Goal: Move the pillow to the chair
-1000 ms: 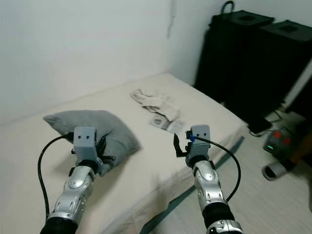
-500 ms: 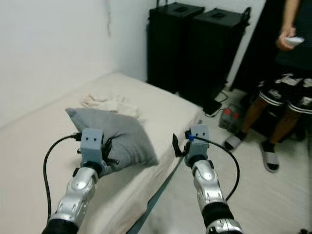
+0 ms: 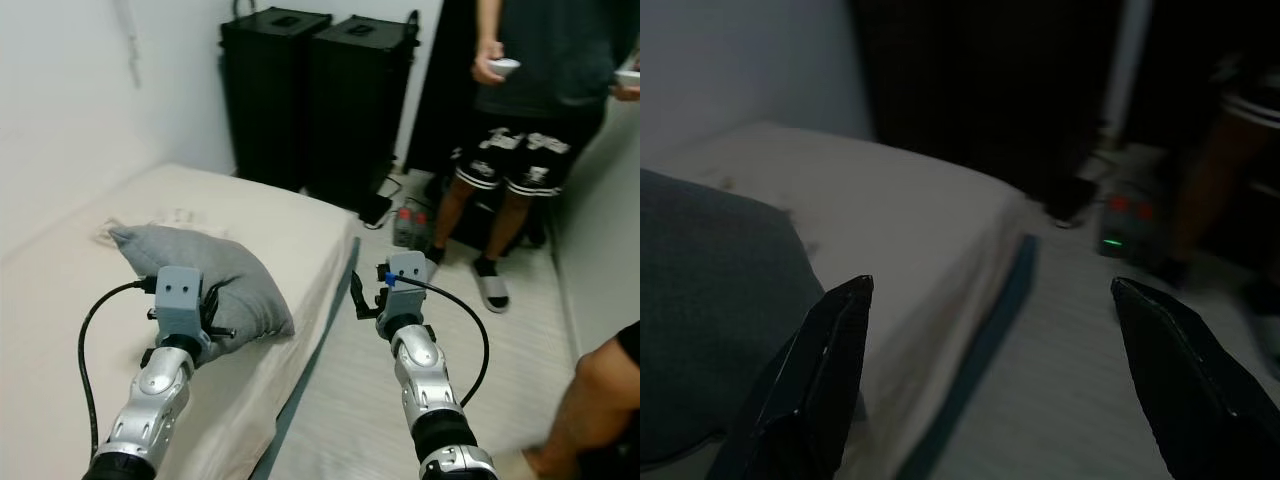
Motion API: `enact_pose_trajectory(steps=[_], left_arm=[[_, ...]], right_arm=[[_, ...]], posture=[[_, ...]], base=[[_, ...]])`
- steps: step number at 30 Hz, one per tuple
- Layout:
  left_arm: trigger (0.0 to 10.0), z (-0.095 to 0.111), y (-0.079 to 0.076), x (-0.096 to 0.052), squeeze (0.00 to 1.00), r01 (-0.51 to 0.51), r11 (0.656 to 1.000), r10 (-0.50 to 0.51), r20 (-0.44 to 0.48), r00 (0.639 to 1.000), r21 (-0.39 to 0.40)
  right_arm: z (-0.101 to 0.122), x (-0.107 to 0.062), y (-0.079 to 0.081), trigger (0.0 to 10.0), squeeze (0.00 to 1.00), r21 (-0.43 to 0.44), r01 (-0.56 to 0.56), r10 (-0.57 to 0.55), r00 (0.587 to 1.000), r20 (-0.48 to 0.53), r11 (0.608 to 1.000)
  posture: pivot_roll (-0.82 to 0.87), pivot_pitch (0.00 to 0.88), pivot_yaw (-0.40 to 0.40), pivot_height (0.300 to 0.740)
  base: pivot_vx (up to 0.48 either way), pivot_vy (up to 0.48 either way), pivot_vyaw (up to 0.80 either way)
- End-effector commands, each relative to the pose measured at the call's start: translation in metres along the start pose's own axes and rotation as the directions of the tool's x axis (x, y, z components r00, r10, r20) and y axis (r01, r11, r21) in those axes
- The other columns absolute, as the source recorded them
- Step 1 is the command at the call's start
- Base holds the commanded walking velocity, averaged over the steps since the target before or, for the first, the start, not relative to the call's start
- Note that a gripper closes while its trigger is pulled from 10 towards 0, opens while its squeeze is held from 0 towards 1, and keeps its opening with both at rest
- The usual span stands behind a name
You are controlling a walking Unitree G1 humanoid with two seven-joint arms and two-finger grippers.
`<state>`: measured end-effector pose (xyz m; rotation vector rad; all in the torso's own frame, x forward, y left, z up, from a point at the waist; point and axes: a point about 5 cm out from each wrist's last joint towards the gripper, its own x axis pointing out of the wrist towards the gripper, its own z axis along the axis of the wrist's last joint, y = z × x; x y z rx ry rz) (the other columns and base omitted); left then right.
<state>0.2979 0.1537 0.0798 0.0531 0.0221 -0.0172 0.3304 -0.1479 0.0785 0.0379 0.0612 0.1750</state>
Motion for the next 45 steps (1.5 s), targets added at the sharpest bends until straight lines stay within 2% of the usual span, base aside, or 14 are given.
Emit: enact_pose_trajectory(steps=[1, 6, 20, 45], left_arm=[[10.0, 0.010, -0.002, 0.001, 0.00, 0.013, 1.000, -0.013, 0.075, 0.997, 0.006], [10.0, 0.005, -0.001, -0.001, 0.00, 0.019, 1.000, -0.020, 0.060, 0.998, 0.015], [10.0, 0.006, 0.000, 0.000, 0.00, 0.020, 1.000, -0.021, 0.065, 0.998, 0.009], [10.0, 0.002, 0.002, -0.001, 0.00, 0.031, 0.999, -0.032, 0.059, 0.998, 0.030]], right_arm=[[-0.001, 0.000, 0.001, 10.0, 0.00, 0.005, -0.004, 0.004, 1.000, -0.006, 1.000], [-0.003, -0.001, 0.000, 10.0, 0.00, -0.013, -0.007, 0.007, 1.000, -0.011, 1.000], [0.003, 0.004, 0.002, 10.0, 0.00, 0.002, -0.007, 0.007, 1.000, 0.003, 1.000], [-0.008, -0.001, -0.002, 10.0, 0.00, -0.011, 0.020, -0.020, 0.999, -0.036, 1.000]], posture=[[0.02, 0.035, -0.036, 0.740], [0.02, 0.034, -0.037, 0.740], [0.02, 0.029, -0.039, 0.740], [0.03, 0.026, -0.033, 0.740]], base=[[0.000, 0.000, -0.80], [0.000, 0.000, -0.80], [0.000, 0.000, -0.80], [0.000, 0.000, -0.80]])
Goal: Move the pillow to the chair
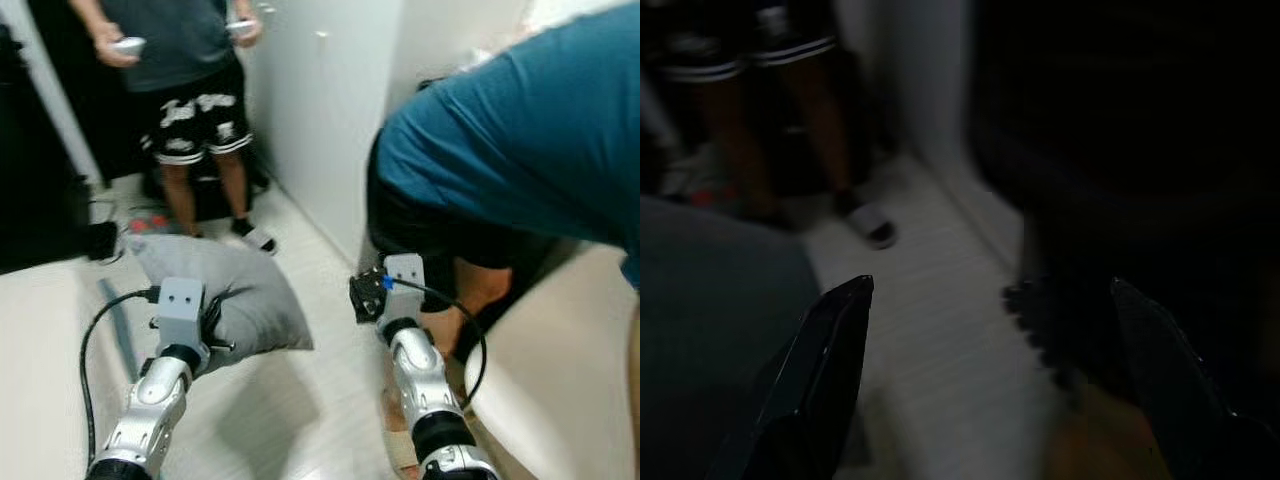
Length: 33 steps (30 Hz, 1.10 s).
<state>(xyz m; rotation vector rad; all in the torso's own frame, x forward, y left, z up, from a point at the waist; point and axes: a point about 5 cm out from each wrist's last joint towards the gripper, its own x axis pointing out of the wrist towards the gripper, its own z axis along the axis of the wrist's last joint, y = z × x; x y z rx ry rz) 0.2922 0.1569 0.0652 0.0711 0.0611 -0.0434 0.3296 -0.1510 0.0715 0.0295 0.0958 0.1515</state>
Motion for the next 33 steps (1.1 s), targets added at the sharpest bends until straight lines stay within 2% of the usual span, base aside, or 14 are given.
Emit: enact_pose_trajectory(steps=[1, 33], left_arm=[[10.0, 0.0166, -0.0002, 0.0038, 0.00, 0.002, 1.000, -0.004, 0.098, 0.995, 0.013], [10.0, 0.0168, 0.0025, 0.0053, 0.00, -0.017, 1.000, 0.017, 0.101, 0.995, 0.004]], right_arm=[[-0.0009, 0.0000, 0.0016, 10.0, 0.00, -0.006, -0.004, 0.004, 1.000, -0.002, 1.000], [0.0018, 0.0014, 0.0003, 10.0, 0.00, -0.004, -0.004, 0.004, 1.000, 0.007, 1.000]], posture=[[0.03, 0.026, -0.033, 0.740], [0.02, 0.028, -0.032, 0.740]], base=[[0.000, 0.000, -0.80], [0.000, 0.000, -0.80]])
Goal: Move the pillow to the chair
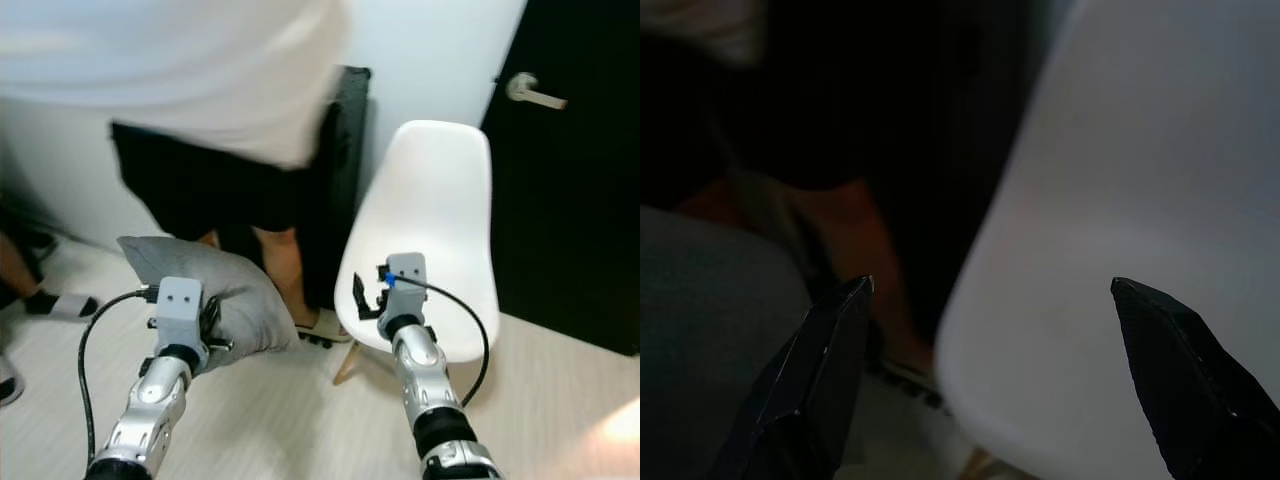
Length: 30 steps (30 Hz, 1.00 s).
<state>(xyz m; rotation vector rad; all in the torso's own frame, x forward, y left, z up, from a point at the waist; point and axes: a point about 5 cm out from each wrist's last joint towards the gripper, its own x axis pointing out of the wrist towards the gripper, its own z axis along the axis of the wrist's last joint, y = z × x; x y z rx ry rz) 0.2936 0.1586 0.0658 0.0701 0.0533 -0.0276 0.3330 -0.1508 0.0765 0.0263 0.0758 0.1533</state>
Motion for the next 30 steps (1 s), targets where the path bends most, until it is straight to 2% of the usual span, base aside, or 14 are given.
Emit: enact_pose_trajectory(steps=[1, 27, 30], left_arm=[[10.0, 0.0162, 0.0010, 0.0040, 0.00, -0.002, 1.000, 0.001, 0.094, 0.996, 0.005], [10.0, 0.0111, 0.0018, 0.0008, 0.00, 0.002, 1.000, -0.001, 0.074, 0.997, -0.003], [10.0, 0.0062, 0.0027, 0.0004, 0.00, -0.009, 1.000, 0.009, 0.032, 0.999, -0.025]], right_arm=[[-0.0035, -0.0016, 0.0005, 10.0, 0.00, 0.001, -0.002, 0.002, 1.000, -0.012, 1.000], [-0.0092, -0.0052, 0.0000, 10.0, 0.00, -0.003, -0.006, 0.006, 1.000, -0.025, 1.000], [-0.0115, -0.0050, 0.0039, 10.0, 0.00, -0.004, -0.048, 0.047, 0.998, -0.041, 0.999]], posture=[[0.02, 0.028, -0.032, 0.740], [0.03, 0.026, -0.027, 0.740], [0.03, 0.023, -0.023, 0.740]], base=[[0.000, 0.000, -0.80], [0.000, 0.000, -0.80], [0.000, 0.000, -0.22]])
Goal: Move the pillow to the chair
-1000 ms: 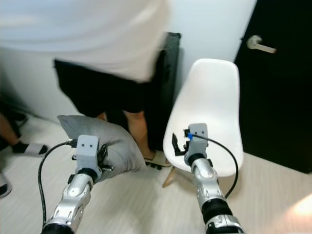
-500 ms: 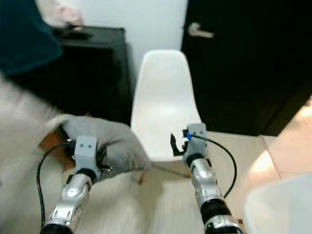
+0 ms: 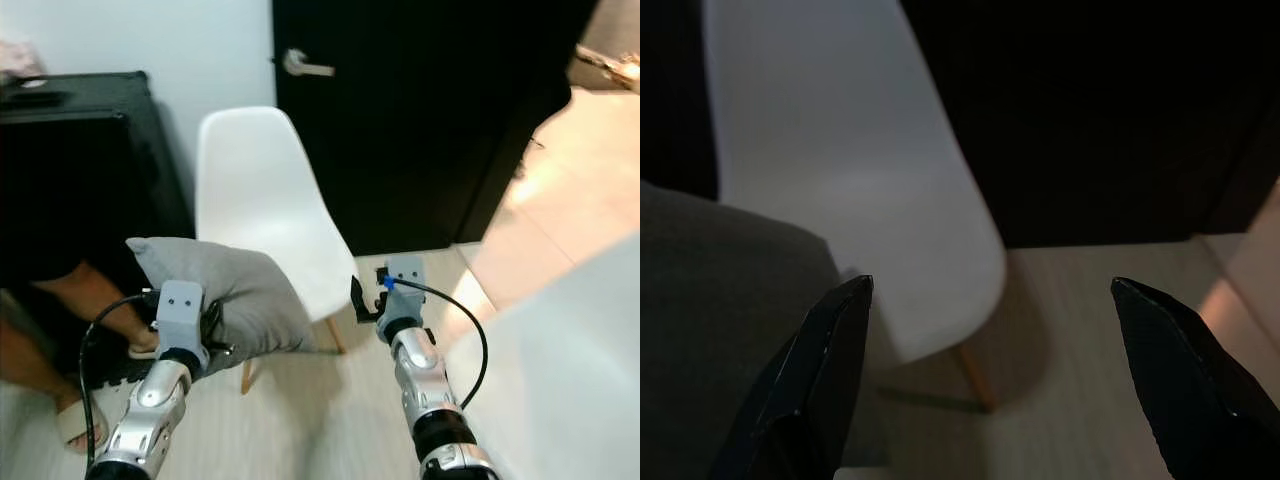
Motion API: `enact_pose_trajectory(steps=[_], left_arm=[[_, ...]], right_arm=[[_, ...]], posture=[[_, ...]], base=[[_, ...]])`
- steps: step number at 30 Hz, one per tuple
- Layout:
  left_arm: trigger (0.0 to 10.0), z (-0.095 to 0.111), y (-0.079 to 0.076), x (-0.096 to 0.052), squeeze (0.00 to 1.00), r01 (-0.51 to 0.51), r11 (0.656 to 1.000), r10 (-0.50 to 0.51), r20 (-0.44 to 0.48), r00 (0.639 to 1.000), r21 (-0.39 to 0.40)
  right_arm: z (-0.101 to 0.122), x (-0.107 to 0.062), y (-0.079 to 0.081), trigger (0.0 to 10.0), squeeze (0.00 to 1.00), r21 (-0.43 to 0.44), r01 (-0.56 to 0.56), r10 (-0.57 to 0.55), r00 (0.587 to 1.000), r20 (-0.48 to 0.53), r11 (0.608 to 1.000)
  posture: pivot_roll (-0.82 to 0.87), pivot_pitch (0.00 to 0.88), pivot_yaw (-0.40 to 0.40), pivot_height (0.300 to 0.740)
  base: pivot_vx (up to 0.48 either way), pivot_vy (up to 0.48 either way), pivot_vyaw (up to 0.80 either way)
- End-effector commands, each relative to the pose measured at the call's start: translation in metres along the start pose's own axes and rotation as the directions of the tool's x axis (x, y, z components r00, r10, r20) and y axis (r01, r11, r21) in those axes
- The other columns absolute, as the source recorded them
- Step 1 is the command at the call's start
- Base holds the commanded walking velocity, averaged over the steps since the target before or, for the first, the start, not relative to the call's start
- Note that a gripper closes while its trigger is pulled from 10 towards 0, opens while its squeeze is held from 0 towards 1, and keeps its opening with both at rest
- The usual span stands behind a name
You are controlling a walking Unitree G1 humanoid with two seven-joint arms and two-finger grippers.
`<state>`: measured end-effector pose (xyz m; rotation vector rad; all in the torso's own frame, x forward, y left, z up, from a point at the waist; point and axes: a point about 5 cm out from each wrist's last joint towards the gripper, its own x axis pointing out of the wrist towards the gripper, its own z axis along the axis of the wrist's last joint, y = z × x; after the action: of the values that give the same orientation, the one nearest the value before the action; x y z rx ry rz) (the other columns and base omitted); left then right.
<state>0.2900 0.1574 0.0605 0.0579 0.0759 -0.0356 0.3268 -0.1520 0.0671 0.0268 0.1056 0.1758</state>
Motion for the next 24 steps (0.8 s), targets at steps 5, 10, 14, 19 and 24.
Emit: enact_pose_trajectory(steps=[5, 10, 14, 19, 24], left_arm=[[10.0, 0.001, 0.008, 0.003, 0.00, -0.063, 0.997, 0.062, -0.022, 0.998, -0.033], [10.0, -0.001, 0.007, 0.001, 0.00, -0.072, 0.997, 0.071, -0.032, 0.997, -0.029], [10.0, -0.001, 0.005, 0.000, 0.00, -0.050, 0.998, 0.050, -0.020, 0.999, -0.027], [10.0, 0.004, 0.005, 0.001, 0.00, -0.029, 0.999, 0.029, 0.010, 1.000, -0.035], [10.0, 0.008, 0.005, 0.001, 0.00, -0.004, 0.999, 0.005, 0.035, 0.999, -0.041]], right_arm=[[-0.009, -0.001, 0.008, 10.0, 0.00, -0.027, -0.076, 0.074, 0.995, -0.059, 0.997], [-0.011, -0.002, 0.005, 10.0, 0.00, -0.029, -0.068, 0.066, 0.996, -0.066, 0.997], [-0.011, -0.002, 0.004, 10.0, 0.00, -0.028, -0.056, 0.054, 0.997, -0.062, 0.998], [-0.012, -0.002, 0.006, 10.0, 0.00, -0.021, -0.051, 0.049, 0.997, -0.058, 0.998], [-0.011, -0.001, 0.006, 10.0, 0.00, -0.019, -0.047, 0.046, 0.998, -0.053, 0.999]], posture=[[0.03, 0.026, -0.025, 0.740], [0.03, 0.031, -0.026, 0.740], [0.04, 0.033, -0.026, 0.740], [0.04, 0.035, -0.025, 0.740], [0.04, 0.038, -0.024, 0.740]], base=[[0.000, 0.000, 0.00], [0.000, 0.000, 0.00], [0.000, 0.000, 0.00], [0.000, 0.000, 0.00], [0.115, 0.000, 0.00]])
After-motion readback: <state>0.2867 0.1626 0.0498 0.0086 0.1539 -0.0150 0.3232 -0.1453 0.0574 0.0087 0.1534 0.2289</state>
